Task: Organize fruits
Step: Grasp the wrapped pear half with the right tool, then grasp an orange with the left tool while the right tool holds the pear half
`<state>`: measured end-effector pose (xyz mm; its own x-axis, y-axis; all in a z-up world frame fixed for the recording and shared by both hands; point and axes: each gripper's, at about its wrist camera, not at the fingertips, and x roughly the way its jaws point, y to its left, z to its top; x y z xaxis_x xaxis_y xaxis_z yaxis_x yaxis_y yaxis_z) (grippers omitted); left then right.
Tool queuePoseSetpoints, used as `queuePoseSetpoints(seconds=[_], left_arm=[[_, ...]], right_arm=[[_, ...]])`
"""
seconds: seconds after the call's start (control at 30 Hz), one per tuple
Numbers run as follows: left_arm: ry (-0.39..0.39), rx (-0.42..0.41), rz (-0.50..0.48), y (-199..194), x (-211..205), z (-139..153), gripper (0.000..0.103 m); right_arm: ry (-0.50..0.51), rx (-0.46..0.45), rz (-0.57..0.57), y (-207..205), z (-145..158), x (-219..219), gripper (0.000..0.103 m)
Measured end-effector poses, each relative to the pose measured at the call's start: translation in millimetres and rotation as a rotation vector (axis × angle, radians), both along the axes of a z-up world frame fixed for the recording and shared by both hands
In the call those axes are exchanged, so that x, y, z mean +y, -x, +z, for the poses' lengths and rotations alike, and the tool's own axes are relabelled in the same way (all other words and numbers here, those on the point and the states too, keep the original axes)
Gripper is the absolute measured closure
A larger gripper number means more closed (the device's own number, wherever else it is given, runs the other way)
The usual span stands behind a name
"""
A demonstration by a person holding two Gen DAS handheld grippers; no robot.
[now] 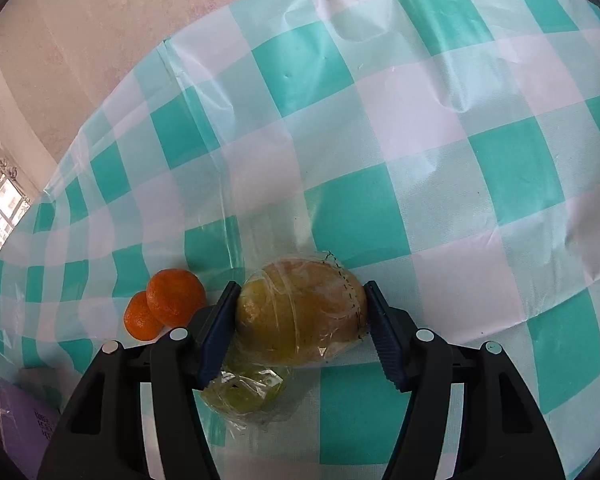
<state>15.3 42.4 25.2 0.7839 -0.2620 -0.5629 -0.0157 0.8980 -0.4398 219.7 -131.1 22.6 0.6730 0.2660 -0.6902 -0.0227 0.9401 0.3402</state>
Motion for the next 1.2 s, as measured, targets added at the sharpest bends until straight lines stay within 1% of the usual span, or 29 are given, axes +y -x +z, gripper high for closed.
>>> queuePoseSetpoints(seconds=[0.1,0.17,0.23,0.3,0.33,0.43,0.47,0.57,0.67,0.73,0.77,0.83,0.9,0.97,1.0,1.07,1.1,1.13,1.17,1.2], left_arm=[[-0.003,0.005,0.004,-1,0,0,0.002],[-0.005,0.009,0.007,-2,0,0,0.002],[-0.010,0.013,0.006,-1,-1,0,0.002],[-0.014,0.016,0.008,-1,-1,0,0.002],[-0.015,0.019,0.008,-2,-2,0,0.002],[-0.018,0.032,0.010,-3,-2,-1,0.002],[-0.022,0.039,0.005,-4,-3,-1,0.002],[-0.037,0.079,-0.026,-10,-8,-4,0.002],[-0.063,0.161,-0.061,-24,-14,-8,0.002],[-0.114,0.161,-0.052,-33,-18,-7,0.002],[-0.134,0.163,-0.043,-40,-19,-6,0.002],[-0.136,0.153,-0.001,-56,-16,-4,0.002],[-0.133,0.144,0.092,-76,-6,-2,0.002],[-0.131,0.145,0.180,-99,5,0,0.003],[-0.146,0.140,0.217,-111,10,1,0.005],[-0.227,0.157,0.264,-134,14,2,0.016],[-0.264,0.184,0.260,-148,16,1,0.021],[-0.287,0.207,0.246,-159,17,-1,0.031],[-0.308,0.227,0.234,-169,17,-3,0.035],[-0.321,0.242,0.220,-178,18,-5,0.035]], right_arm=[[0.041,-0.018,-0.013,25,3,-16,0.042],[0.119,-0.015,-0.019,42,4,-24,0.042],[0.163,0.013,-0.018,55,1,-34,0.042],[0.182,0.048,0.000,63,-4,-44,0.042],[0.211,0.048,0.022,67,-4,-44,0.041],[0.350,0.060,0.076,73,-9,-31,0.041],[0.371,0.060,0.083,75,-9,-29,0.040],[0.366,0.058,0.080,76,-11,-30,0.040],[0.369,0.053,0.074,77,-11,-30,0.042],[0.350,0.049,0.072,77,-10,-33,0.042],[0.323,0.045,0.073,79,-9,-38,0.043],[0.245,0.035,0.070,82,-7,-50,0.043],[0.157,0.027,0.064,84,-6,-63,0.043],[0.098,0.020,0.058,86,-6,-70,0.043],[0.078,0.017,0.056,87,-5,-73,0.043],[0.052,0.013,0.051,89,-5,-77,0.043],[0.051,0.013,0.050,89,-5,-76,0.043],[0.049,0.013,0.050,89,-5,-77,0.043],[0.047,0.013,0.050,90,-5,-77,0.043],[0.044,0.013,0.048,88,-5,-75,0.043]])
